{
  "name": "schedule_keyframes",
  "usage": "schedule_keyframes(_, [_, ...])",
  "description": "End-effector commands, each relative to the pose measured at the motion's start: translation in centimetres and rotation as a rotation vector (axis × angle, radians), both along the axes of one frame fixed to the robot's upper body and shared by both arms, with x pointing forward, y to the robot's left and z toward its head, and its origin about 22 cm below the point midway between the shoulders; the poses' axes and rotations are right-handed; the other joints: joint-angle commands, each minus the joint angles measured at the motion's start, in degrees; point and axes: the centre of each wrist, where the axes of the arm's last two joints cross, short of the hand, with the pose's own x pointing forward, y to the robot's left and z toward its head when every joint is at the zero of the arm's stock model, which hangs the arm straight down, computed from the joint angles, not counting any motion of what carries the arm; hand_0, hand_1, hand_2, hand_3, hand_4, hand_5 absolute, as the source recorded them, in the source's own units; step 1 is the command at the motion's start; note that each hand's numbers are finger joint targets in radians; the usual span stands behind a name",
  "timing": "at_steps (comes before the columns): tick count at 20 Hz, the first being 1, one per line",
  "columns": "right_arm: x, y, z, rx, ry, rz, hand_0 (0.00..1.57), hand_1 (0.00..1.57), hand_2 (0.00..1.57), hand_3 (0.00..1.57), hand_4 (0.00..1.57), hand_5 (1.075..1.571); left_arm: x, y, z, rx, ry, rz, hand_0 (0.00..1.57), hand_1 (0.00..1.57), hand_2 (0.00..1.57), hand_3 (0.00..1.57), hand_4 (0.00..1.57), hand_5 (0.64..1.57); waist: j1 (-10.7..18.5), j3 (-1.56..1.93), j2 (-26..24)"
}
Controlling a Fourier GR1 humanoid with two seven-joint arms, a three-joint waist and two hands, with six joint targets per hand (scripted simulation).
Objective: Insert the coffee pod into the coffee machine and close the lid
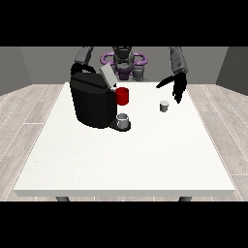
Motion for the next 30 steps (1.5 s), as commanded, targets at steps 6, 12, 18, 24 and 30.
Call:
schedule_keyframes(6, [2.0, 1.4, 1.9, -0.014, -0.047, 0.005, 0.00, 0.00, 0.00, 0.00, 0.45, 1.571, 2.9, 3.9, 2.2, 0.173, 0.009, 0.040, 0.00, 0.00, 0.00, 0.00, 0.00, 1.571, -2.0, 0.00, 7.8])
schedule_keyframes(12, [3.2, -0.6, 3.0, -0.024, -0.052, -0.014, 0.00, 0.00, 0.00, 0.00, 0.41, 1.571, 3.8, 2.8, 0.1, 0.227, 0.124, 0.035, 0.00, 0.00, 0.00, 0.00, 0.00, 1.571, -2.3, 0.01, 7.5])
schedule_keyframes(18, [2.0, 1.1, 2.5, -0.070, -0.091, 0.041, 0.00, 0.00, 0.00, 0.00, 0.32, 1.571, 4.1, 3.5, -1.1, 0.293, 0.150, 0.036, 0.00, 0.00, 0.00, 0.00, 0.00, 1.571, -4.1, -0.02, 9.7])
schedule_keyframes(24, [3.4, -0.6, 1.7, -0.013, -0.039, -0.032, 0.00, 0.00, 0.00, 0.00, 0.41, 1.571, 5.1, 3.2, 0.2, 0.278, 0.234, 0.002, 0.00, 0.00, 0.46, 0.00, 0.00, 1.571, -3.0, 0.03, 7.6])
schedule_keyframes(30, [1.8, 2.3, -0.1, -0.022, -0.025, -0.032, 0.00, 0.00, 0.00, 0.00, 0.40, 1.571, 5.1, 3.0, -0.5, 0.331, 0.178, -0.012, 0.40, 0.40, 0.70, 0.59, 0.00, 1.571, -2.6, 0.01, 8.5])
